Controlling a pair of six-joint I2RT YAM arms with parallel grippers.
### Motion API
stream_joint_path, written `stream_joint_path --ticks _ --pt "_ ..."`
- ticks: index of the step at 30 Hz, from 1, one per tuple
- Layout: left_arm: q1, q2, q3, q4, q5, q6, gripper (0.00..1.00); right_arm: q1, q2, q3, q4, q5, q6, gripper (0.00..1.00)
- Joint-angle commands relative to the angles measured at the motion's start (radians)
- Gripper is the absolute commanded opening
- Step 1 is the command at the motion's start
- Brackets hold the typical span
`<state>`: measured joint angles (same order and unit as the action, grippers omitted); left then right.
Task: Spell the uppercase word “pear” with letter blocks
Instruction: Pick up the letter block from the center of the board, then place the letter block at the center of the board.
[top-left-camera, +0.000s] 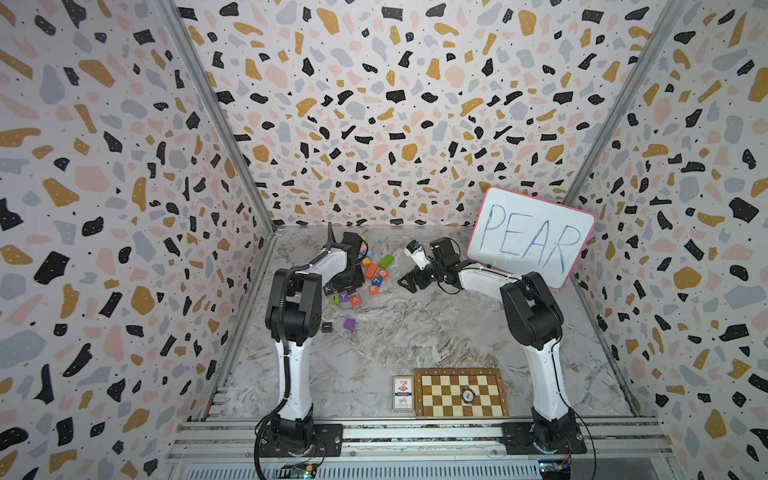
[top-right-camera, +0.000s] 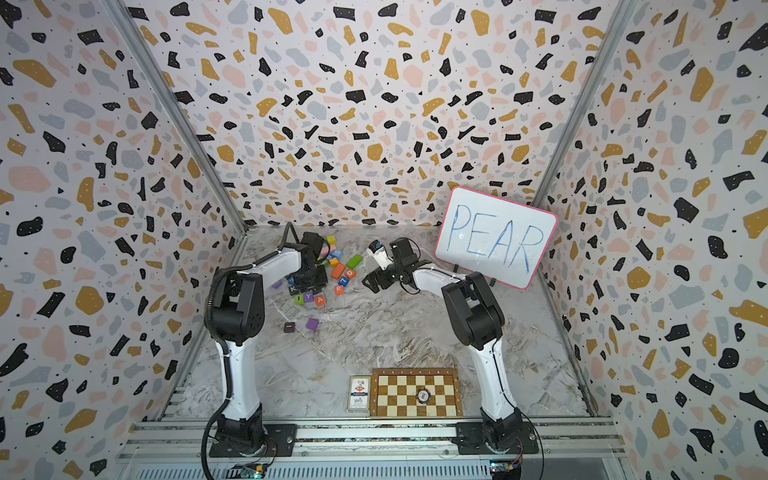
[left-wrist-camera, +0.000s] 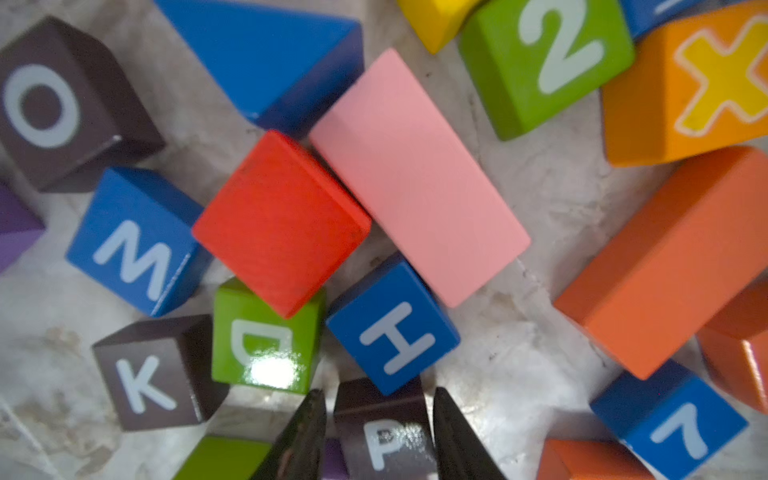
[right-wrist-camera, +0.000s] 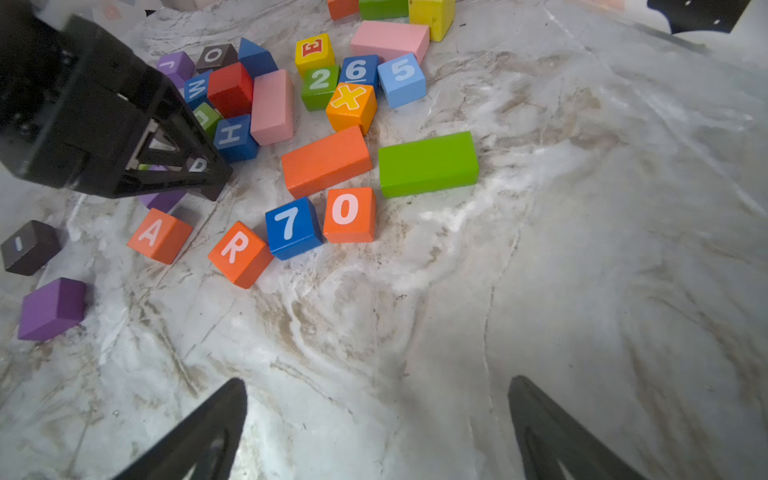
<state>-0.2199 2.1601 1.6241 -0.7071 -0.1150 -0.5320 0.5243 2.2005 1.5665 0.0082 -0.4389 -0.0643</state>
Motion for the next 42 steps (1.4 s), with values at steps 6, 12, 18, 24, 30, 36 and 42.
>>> stream_joint_path --ticks 6,12,18,24,30,36,42 --pt "-0.004 0.016 0.015 -0.022 -0.015 0.001 0.36 -0.003 0.008 0.041 -0.012 -0.018 0.017 1.0" --pt "-0.004 -0.006 -0.007 -0.017 -0.029 0.016 0.32 -0.002 -0.001 0.04 -0.019 0.013 0.037 0.99" --pt "-0.004 -0.041 -0.013 -0.018 -0.03 0.022 0.3 0.008 -0.04 0.029 -0.028 0.077 0.078 0.99" --pt "-0.023 -0.127 -0.007 -0.027 -0.026 0.026 0.27 0.011 -0.114 0.001 -0.036 0.107 0.156 1.0" --pt "-0.077 -0.237 -0.052 -0.039 -0.03 0.003 0.26 0.016 -0.288 -0.206 0.005 0.156 0.24 1.0" --pt "-0.224 -0.326 -0.153 -0.012 -0.031 -0.088 0.26 -0.005 -0.53 -0.523 0.06 0.238 0.331 1.0" --pt "-0.388 -0.311 -0.186 -0.005 -0.04 -0.197 0.26 -0.024 -0.723 -0.763 0.092 0.284 0.392 0.99"
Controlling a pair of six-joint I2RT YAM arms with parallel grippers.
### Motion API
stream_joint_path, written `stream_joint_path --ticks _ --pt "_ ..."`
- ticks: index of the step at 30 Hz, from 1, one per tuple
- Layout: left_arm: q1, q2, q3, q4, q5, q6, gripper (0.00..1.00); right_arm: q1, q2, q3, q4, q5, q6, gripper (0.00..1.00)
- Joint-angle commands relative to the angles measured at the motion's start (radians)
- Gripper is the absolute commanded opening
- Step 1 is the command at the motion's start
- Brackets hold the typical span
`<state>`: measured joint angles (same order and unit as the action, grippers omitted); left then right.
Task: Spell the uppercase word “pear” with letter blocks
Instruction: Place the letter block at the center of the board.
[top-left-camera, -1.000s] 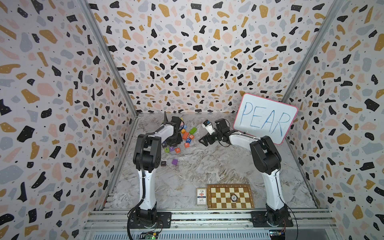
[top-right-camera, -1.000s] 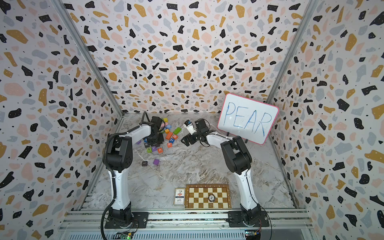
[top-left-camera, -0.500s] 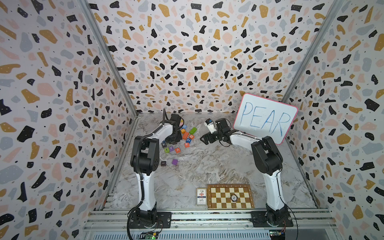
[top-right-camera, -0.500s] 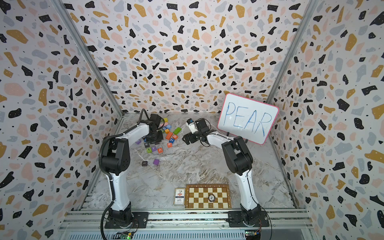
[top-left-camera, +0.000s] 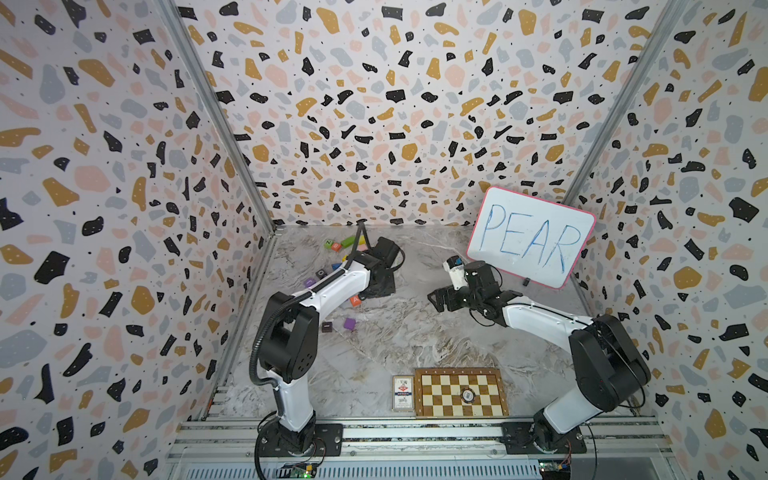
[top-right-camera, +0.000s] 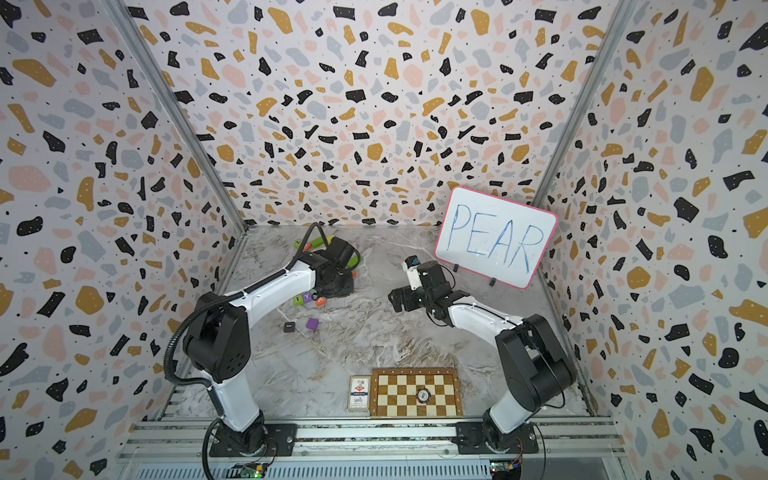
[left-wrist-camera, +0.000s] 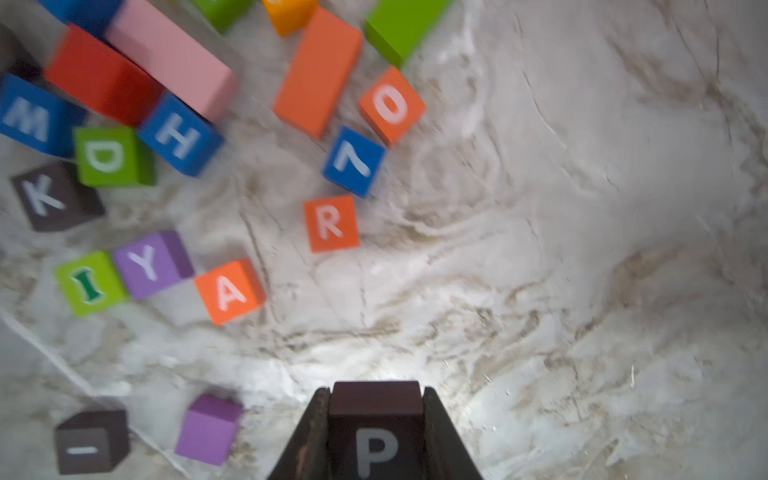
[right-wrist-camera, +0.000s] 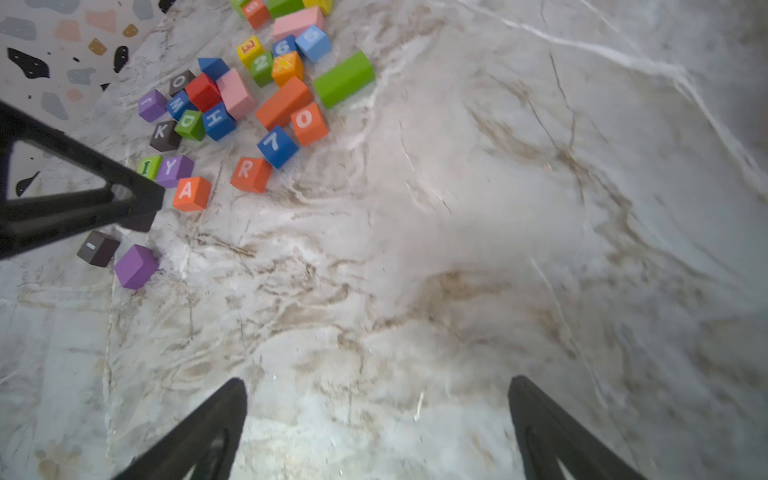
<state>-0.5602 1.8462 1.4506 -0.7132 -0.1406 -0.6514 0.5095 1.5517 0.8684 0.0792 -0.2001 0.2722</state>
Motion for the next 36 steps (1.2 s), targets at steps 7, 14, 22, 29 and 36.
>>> stream_joint_path --ticks 7,14,22,29,36 --pt "-0.14 0.072 0.001 0.04 -0.008 -0.156 0.26 -0.023 -0.188 -0.226 0.053 0.065 0.092 0.99" --pt "-0.173 0.183 0.101 0.035 0.002 -0.175 0.26 -0.03 -0.189 -0.265 0.104 0.058 0.114 0.99" --pt "-0.184 0.267 0.193 0.037 -0.002 -0.158 0.26 -0.047 -0.148 -0.281 0.144 0.054 0.132 0.99" --pt "-0.187 0.357 0.29 0.028 -0.005 -0.149 0.26 -0.063 -0.13 -0.276 0.156 0.047 0.143 1.0" --pt "-0.188 0.409 0.353 0.02 -0.002 -0.146 0.27 -0.063 -0.103 -0.285 0.189 0.042 0.168 0.99"
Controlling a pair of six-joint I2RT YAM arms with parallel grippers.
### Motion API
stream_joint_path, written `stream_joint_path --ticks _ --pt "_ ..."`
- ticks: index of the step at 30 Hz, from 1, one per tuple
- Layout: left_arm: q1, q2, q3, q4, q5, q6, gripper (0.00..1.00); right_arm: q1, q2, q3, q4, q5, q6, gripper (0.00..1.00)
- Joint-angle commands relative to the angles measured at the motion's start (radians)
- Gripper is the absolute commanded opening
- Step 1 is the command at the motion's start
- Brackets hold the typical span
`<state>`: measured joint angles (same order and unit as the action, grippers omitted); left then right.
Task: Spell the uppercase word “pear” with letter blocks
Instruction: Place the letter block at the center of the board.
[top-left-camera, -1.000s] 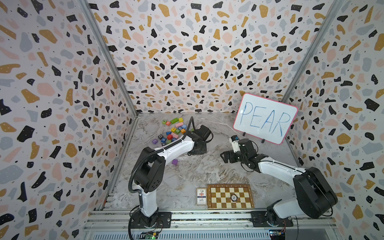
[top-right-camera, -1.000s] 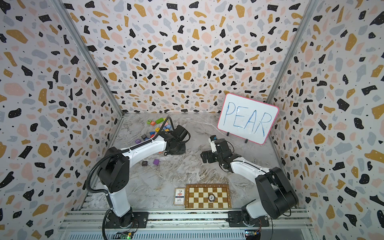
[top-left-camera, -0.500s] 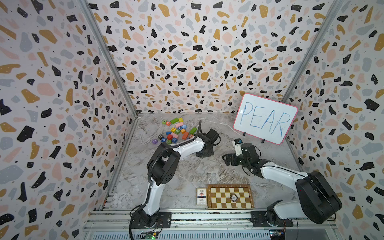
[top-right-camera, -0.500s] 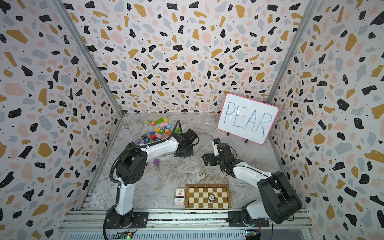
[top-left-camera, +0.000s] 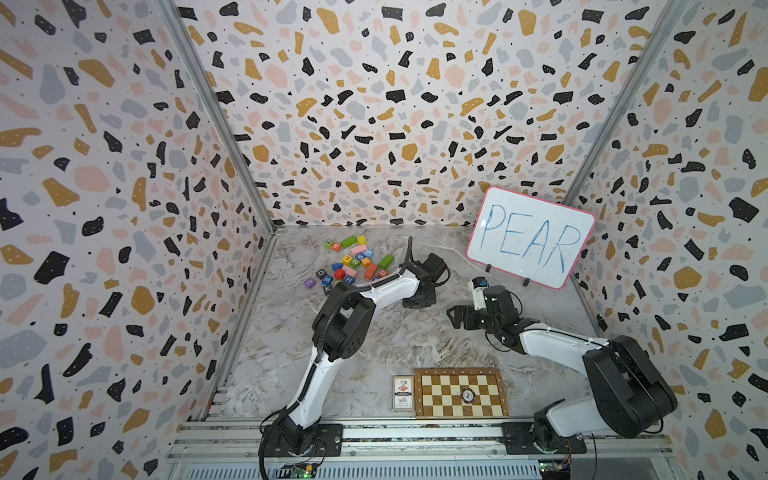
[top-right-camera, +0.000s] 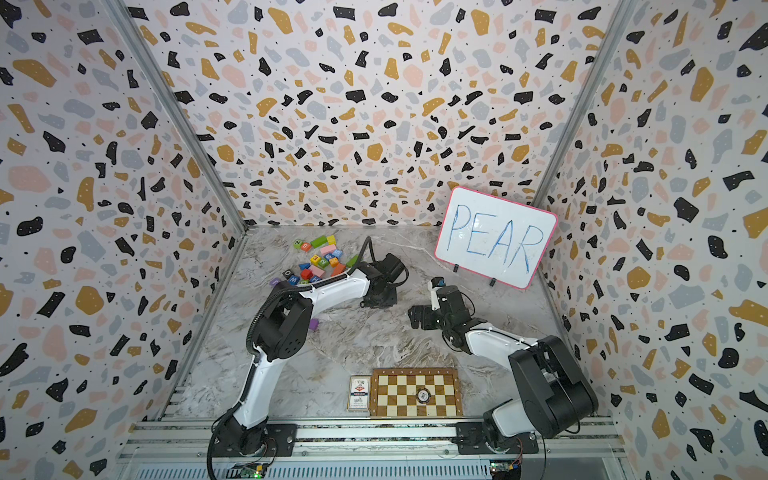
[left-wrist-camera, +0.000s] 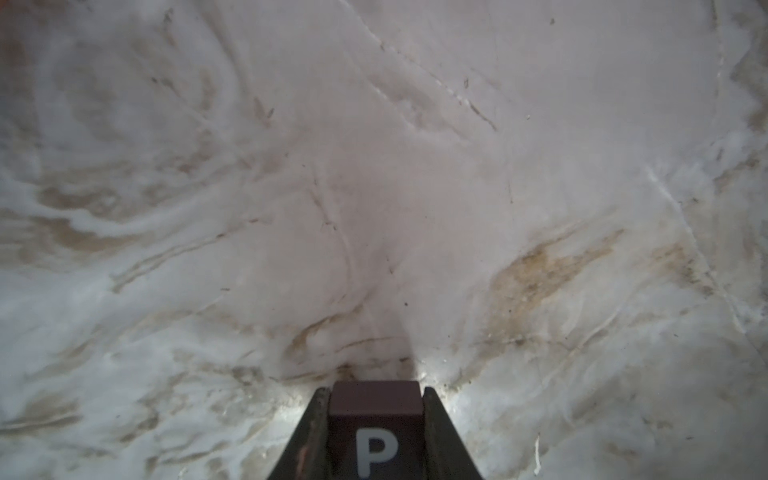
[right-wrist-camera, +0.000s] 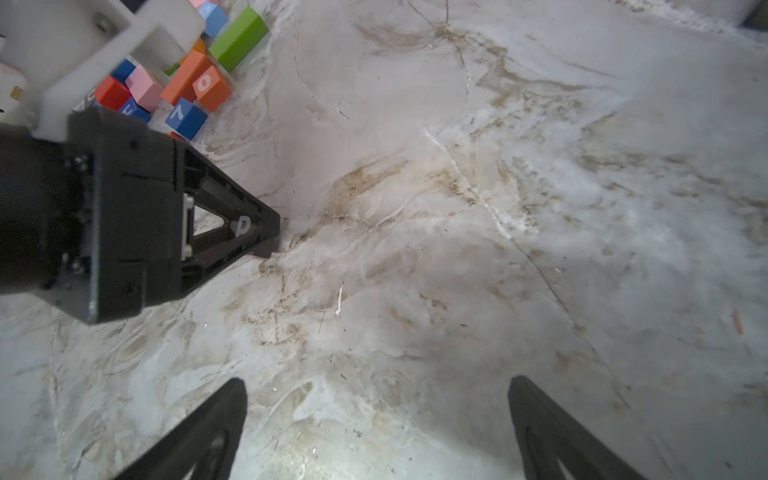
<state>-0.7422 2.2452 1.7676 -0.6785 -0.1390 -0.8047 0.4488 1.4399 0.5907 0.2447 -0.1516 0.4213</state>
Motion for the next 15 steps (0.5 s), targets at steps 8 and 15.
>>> stream_joint_path --ticks 8,15 --pt "-0.006 0.058 0.097 -0.036 -0.035 0.023 0.29 -0.005 0.031 0.0 0.032 -0.002 0.025 0.99" --pt "-0.006 0.093 0.145 -0.057 -0.066 0.053 0.29 -0.007 0.031 -0.015 0.043 0.002 0.032 0.99"
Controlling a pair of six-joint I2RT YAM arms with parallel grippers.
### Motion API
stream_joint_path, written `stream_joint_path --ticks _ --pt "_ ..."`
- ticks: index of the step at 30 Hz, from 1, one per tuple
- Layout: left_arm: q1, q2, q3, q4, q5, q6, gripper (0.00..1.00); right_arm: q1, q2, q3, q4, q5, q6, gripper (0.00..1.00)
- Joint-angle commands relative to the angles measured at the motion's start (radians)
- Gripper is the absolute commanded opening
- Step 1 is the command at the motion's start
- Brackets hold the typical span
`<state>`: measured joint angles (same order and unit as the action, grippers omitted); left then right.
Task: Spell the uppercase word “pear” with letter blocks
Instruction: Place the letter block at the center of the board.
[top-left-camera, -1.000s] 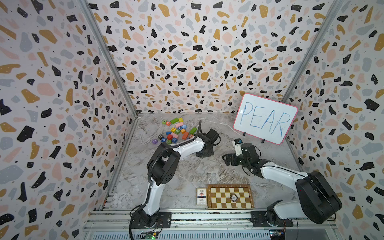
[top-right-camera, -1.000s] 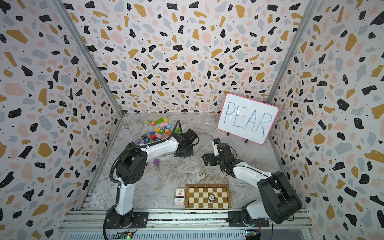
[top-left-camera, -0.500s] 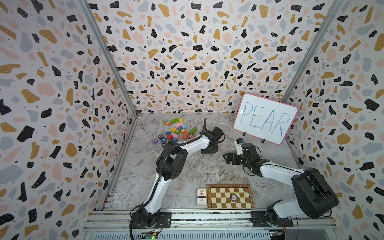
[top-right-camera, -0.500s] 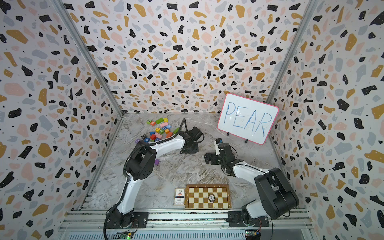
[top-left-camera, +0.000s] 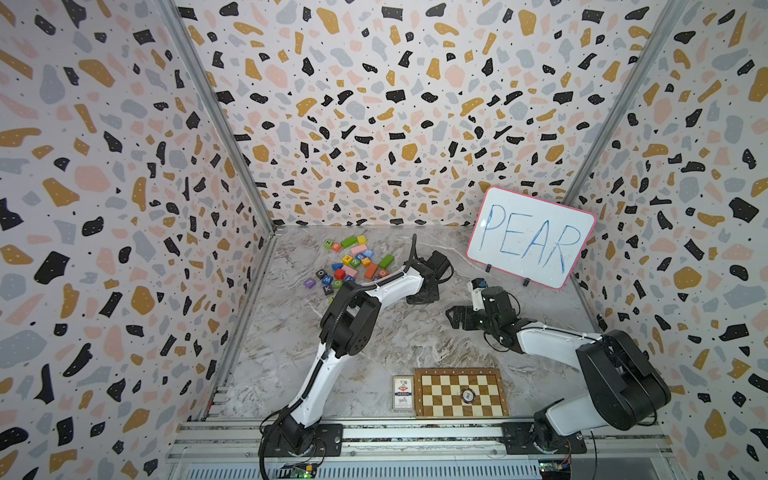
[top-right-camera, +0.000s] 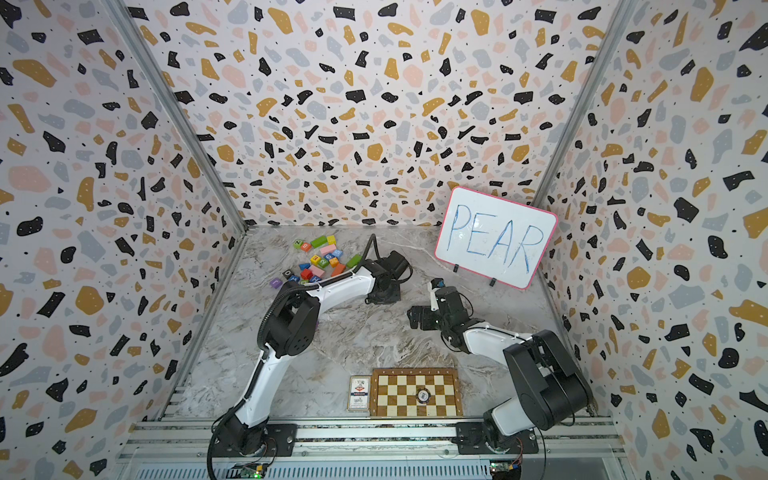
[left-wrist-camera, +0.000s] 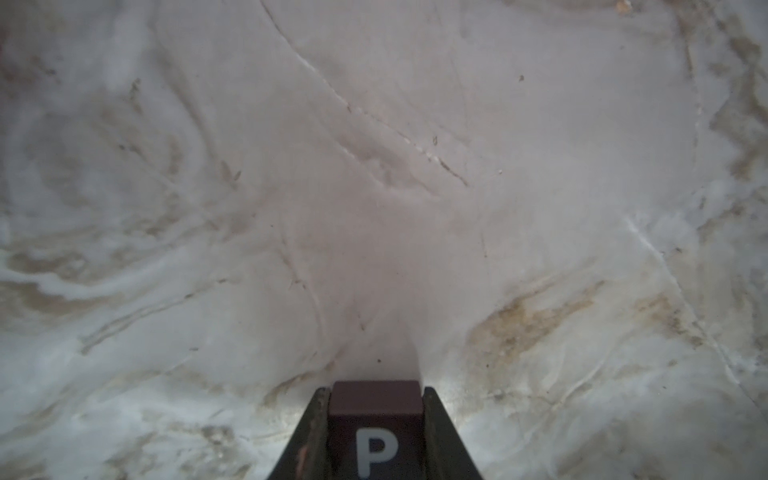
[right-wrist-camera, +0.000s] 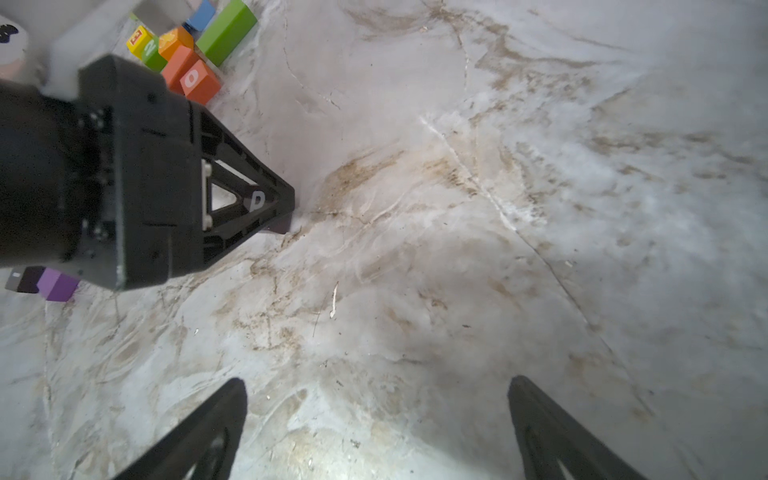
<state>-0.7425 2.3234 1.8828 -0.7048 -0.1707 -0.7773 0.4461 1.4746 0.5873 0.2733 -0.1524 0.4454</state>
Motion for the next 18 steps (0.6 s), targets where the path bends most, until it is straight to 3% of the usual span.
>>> stream_joint_path --ticks 1,18 --pt "-0.006 0.017 0.033 -0.031 -0.034 0.026 0.3 -0.004 -0.004 -0.014 0.016 0.004 0.01 0.99" --pt "-0.043 0.114 0.194 -0.044 0.055 0.012 0.32 -0.054 -0.045 -0.045 0.015 0.01 0.032 0.99"
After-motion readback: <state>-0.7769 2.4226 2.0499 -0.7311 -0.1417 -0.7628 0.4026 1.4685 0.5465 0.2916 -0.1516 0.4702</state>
